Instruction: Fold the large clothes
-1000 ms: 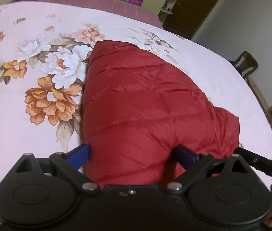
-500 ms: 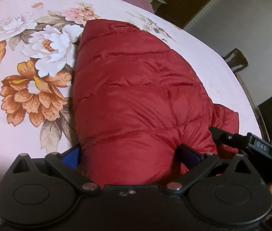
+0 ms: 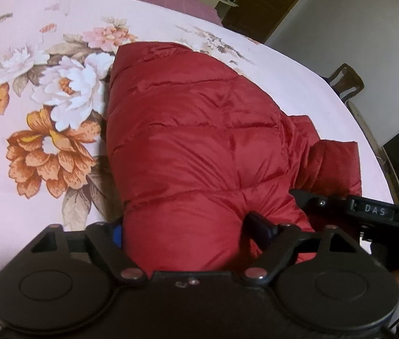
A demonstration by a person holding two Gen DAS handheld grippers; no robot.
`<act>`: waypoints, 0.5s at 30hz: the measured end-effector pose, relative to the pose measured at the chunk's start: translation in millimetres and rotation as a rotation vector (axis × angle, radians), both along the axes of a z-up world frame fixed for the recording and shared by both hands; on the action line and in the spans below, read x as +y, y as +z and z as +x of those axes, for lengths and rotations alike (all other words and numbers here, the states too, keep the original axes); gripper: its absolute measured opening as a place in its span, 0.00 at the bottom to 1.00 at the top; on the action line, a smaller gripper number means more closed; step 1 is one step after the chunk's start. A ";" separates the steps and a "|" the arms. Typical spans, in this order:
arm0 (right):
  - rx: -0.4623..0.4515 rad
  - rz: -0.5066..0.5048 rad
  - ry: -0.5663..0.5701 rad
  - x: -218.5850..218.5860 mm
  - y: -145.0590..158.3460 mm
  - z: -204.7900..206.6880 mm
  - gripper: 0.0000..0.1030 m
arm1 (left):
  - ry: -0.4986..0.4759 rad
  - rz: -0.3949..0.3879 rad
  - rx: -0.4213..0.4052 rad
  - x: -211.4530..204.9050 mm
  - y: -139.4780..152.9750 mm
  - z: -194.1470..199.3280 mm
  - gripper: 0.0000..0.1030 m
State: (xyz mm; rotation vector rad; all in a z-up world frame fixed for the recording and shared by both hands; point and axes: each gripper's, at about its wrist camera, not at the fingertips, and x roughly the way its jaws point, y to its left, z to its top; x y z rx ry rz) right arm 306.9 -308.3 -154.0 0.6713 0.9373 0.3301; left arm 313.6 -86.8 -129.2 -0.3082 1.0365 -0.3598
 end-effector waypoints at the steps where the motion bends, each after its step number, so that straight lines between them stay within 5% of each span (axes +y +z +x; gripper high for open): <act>1: -0.007 0.004 -0.002 -0.7 2.6 -1.6 0.26 | -0.004 0.006 -0.010 0.4 2.5 -1.5 0.72; 15: -0.052 0.090 0.028 35.4 36.2 -7.3 0.26 | 0.017 0.082 -0.108 28.3 48.7 -30.9 0.62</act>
